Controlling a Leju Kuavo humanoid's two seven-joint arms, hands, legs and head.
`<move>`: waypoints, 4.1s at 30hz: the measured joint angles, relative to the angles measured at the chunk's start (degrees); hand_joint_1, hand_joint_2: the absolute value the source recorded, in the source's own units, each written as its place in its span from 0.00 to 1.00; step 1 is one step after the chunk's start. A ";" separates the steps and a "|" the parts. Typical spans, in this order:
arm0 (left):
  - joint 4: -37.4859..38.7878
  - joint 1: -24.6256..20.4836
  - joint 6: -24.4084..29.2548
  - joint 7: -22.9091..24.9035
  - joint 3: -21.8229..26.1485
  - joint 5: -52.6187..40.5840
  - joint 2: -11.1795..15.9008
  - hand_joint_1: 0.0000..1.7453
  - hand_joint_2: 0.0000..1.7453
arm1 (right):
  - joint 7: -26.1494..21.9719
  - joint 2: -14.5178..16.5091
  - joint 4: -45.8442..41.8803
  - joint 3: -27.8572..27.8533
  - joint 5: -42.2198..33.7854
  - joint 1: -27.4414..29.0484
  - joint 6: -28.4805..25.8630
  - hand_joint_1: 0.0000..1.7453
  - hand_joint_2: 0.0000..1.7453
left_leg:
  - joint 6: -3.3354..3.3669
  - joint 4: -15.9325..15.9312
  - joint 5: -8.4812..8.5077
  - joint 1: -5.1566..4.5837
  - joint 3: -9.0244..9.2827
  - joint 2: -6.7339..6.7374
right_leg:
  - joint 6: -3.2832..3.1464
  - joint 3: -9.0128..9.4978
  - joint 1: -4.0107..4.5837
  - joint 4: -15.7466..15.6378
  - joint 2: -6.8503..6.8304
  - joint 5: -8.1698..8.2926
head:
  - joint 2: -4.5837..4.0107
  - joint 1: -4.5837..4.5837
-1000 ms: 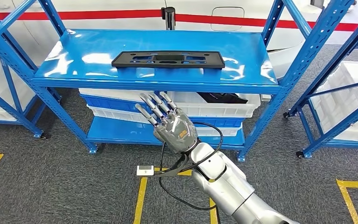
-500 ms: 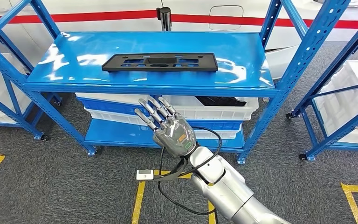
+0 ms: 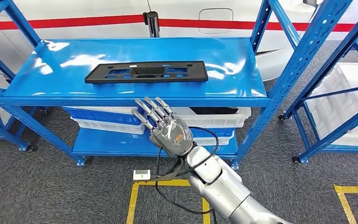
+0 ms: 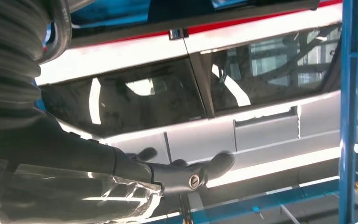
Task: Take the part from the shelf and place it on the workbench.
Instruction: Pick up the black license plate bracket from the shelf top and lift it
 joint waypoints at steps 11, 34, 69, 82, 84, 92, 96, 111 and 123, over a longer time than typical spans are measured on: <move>0.07 0.37 0.14 -0.02 0.07 -0.11 -0.65 0.00 0.00 | -0.09 -0.59 1.27 0.22 -0.31 0.61 -0.22 0.00 1.00 | -4.10 -2.08 -6.28 2.30 9.15 0.05 | 4.78 -9.42 -2.28 0.83 -2.91 5.01 | 0.00 0.24; 0.07 -0.11 0.40 0.21 0.15 -0.42 -0.64 0.00 0.00 | -0.48 0.43 2.45 0.77 -0.62 0.79 -1.04 0.00 1.00 | -2.08 0.95 -0.02 1.21 -0.61 -0.62 | 0.94 -3.17 -0.65 9.35 -1.12 -3.46 | 0.01 -0.65; 0.15 -1.45 7.82 5.15 0.17 -4.18 -1.72 0.00 0.00 | -9.34 3.34 4.18 6.07 -11.20 2.11 5.51 0.00 1.00 | -3.77 -0.70 -6.75 0.75 7.72 -1.47 | -1.54 -7.36 0.47 -0.67 -0.78 6.04 | 0.00 -1.00; 0.15 -1.62 8.70 5.84 0.17 -5.21 -1.75 0.00 0.00 | -9.82 4.06 3.51 7.79 -12.96 2.05 8.28 0.00 1.00 | -3.76 -0.69 -6.76 0.56 7.76 -1.44 | -1.53 -7.30 0.32 -0.67 -0.78 6.04 | 0.01 -0.99; 0.15 -1.78 8.81 5.90 0.17 -5.57 -1.79 0.00 0.00 | -9.28 4.80 3.90 8.19 -12.87 1.62 8.32 0.00 1.00 | -3.76 -0.69 -6.76 0.55 7.76 -1.44 | -1.53 -7.30 0.31 -0.67 -0.78 6.04 | 0.01 -0.99; 0.15 -2.68 8.91 6.37 0.10 -7.10 -1.93 0.00 0.00 | -7.81 8.84 8.65 9.16 -13.00 -0.99 8.21 0.00 1.00 | -3.76 -0.69 -6.75 0.56 7.78 -1.44 | -1.52 -7.29 0.32 -0.67 -0.78 6.04 | 0.00 -0.99; 0.15 -2.95 8.88 6.79 -0.04 -7.83 -1.97 0.00 0.00 | -7.55 10.20 11.41 9.47 -13.70 -2.03 7.77 0.00 1.00 | -3.76 -0.69 -6.75 0.55 7.78 -1.44 | -1.52 -7.29 0.32 -0.67 -0.78 6.04 | 0.00 -0.99; 0.15 -4.25 8.91 7.99 -0.24 -9.35 -2.22 0.00 0.00 | -5.61 15.11 22.89 9.76 -17.27 -6.06 9.90 0.00 1.00 | -3.76 -0.69 -6.74 0.53 7.79 -1.43 | -1.51 -7.28 0.30 -0.67 -0.78 6.05 | 0.00 -0.99; 0.15 -4.57 9.31 8.43 -0.24 -9.80 -2.41 0.00 0.00 | 2.68 15.12 27.73 12.26 -22.27 -9.81 13.19 0.00 1.00 | -3.75 -0.68 -6.74 0.52 7.80 -1.44 | -1.51 -7.28 0.28 -0.67 -0.78 6.05 | 0.00 -0.99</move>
